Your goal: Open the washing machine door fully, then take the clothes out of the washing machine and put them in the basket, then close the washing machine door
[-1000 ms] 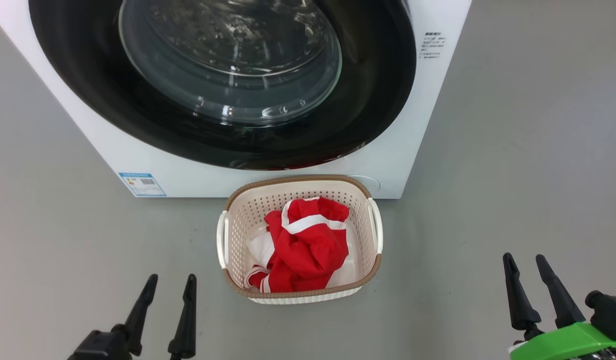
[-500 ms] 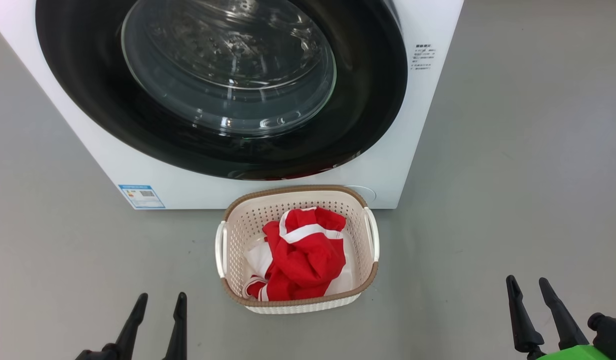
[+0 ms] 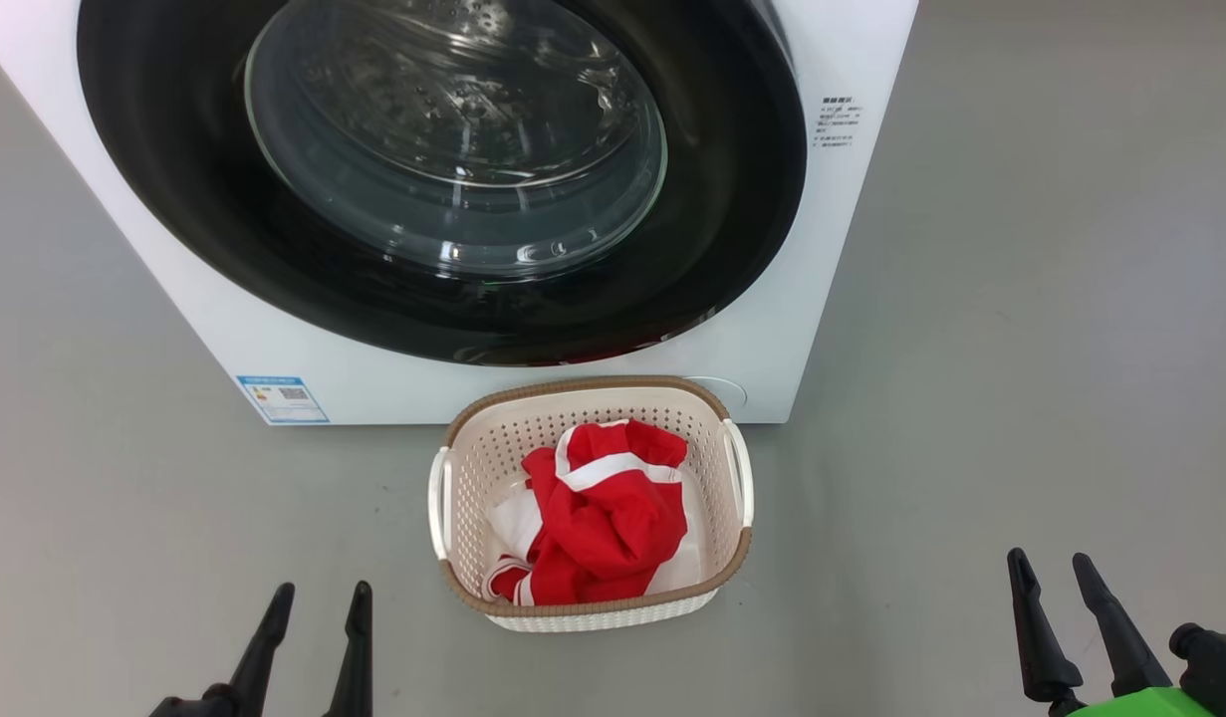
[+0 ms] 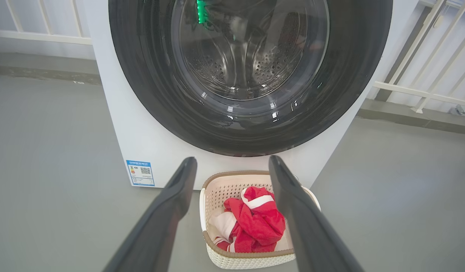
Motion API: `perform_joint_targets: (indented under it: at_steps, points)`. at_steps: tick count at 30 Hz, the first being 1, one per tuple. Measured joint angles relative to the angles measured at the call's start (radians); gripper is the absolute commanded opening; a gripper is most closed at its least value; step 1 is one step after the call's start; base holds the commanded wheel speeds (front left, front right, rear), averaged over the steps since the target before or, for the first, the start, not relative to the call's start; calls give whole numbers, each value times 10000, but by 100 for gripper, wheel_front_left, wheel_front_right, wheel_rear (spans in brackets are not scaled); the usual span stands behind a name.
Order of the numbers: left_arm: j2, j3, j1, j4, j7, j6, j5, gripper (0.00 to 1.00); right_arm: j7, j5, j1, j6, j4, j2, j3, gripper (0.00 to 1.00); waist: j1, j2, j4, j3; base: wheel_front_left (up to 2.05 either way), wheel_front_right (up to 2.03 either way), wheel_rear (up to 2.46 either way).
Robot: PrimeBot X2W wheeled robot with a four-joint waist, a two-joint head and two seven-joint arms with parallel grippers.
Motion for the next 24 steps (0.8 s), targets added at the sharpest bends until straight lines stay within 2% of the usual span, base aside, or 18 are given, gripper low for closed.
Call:
perform_joint_targets:
  at_steps: [11, 12, 18, 24]
  points:
    - [4, -209, 12, -2, 0, 0, -52, 100, 0, 0, 1, 0, -48, 2, -44, 100, 0, 0, 136, 79, 0, 0, 0]
    - [-10, -226, 8, 50, 8, 4, -58, 0, 0, 13, -9, 0, -2, 13, -33, 0, 0, 0, 145, 82, 0, 0, 0]
    - [-186, -293, 13, 780, 33, 15, -58, 0, 4, 81, -5, 0, 711, 320, 100, 0, 0, 0, 144, 82, 0, 0, 0]
    - [-207, -324, 16, 840, 121, 15, -619, 0, 146, 458, -4, 0, 771, 370, 100, 0, 3, 0, 121, 24, 0, 0, 0]
